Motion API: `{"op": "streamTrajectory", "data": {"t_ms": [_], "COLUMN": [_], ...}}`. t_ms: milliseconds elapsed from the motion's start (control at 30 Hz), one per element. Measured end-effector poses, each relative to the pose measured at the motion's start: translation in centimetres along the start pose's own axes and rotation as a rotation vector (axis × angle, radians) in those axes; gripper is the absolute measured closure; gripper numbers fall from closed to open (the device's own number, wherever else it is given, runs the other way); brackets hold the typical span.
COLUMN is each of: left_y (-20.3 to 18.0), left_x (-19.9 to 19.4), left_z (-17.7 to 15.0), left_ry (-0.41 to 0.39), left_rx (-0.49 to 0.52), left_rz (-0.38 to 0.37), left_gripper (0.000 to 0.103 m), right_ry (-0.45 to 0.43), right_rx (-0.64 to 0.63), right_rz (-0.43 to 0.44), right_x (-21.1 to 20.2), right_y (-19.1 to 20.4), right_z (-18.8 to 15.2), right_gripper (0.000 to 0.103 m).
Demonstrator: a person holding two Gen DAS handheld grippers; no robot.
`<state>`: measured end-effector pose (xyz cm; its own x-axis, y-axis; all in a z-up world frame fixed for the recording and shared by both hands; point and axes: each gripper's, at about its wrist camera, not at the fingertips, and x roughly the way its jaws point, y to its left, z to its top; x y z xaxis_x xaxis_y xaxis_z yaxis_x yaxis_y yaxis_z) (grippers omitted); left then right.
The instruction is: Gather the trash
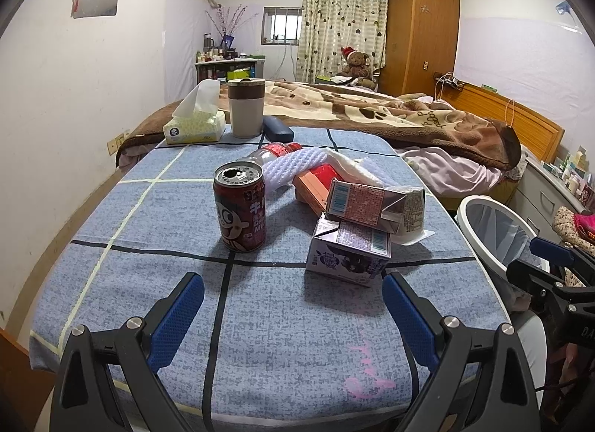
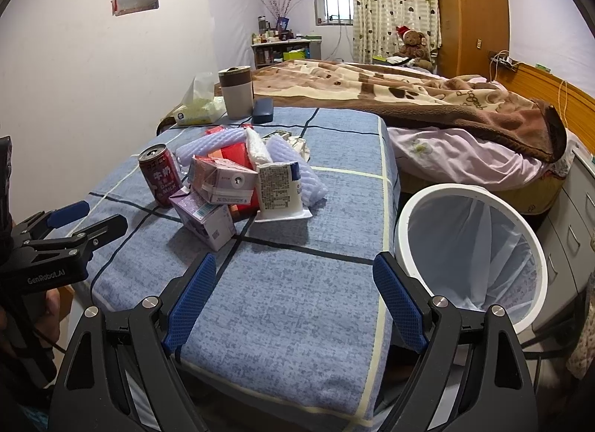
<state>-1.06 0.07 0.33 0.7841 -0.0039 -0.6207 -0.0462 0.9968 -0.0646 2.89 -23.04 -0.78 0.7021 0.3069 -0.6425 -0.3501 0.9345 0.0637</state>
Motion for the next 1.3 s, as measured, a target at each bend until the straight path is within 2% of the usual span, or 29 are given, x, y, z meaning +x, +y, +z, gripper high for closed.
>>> {"op": "streamTrajectory", "data": {"t_ms": [967,1067,1167,1300], "left_y": [1.2,1.4,1.7,2.7], "left_x": [1.5,2.0,3.0,4.2], "left_z": [0.3,0.3,0.7,1.7], "left_ry": [0.012,0.013,0.040,0.040], "left_rx": [-0.012,-0.012,-0.007,-0.023], "left_rz": [-0.020,-0.016,-0.035,-0.027], "left_gripper": [0.006,0.008,0.015,0.015], "right_ry": [0.017,0.026,0.034,0.034], "right_rx": [-0.006,-0.007,-0.010,-0.006], "right_rz": [0.017,0.027,0.033,0.045], "right_x": [1.1,1.7,2.6,3.8], "right_y": [0.5,0.5,0.5,0.6], "right_z": [0.6,0.9,1.5,2.1], "right_gripper": [0.015,0.015,0.015,0.015]}}
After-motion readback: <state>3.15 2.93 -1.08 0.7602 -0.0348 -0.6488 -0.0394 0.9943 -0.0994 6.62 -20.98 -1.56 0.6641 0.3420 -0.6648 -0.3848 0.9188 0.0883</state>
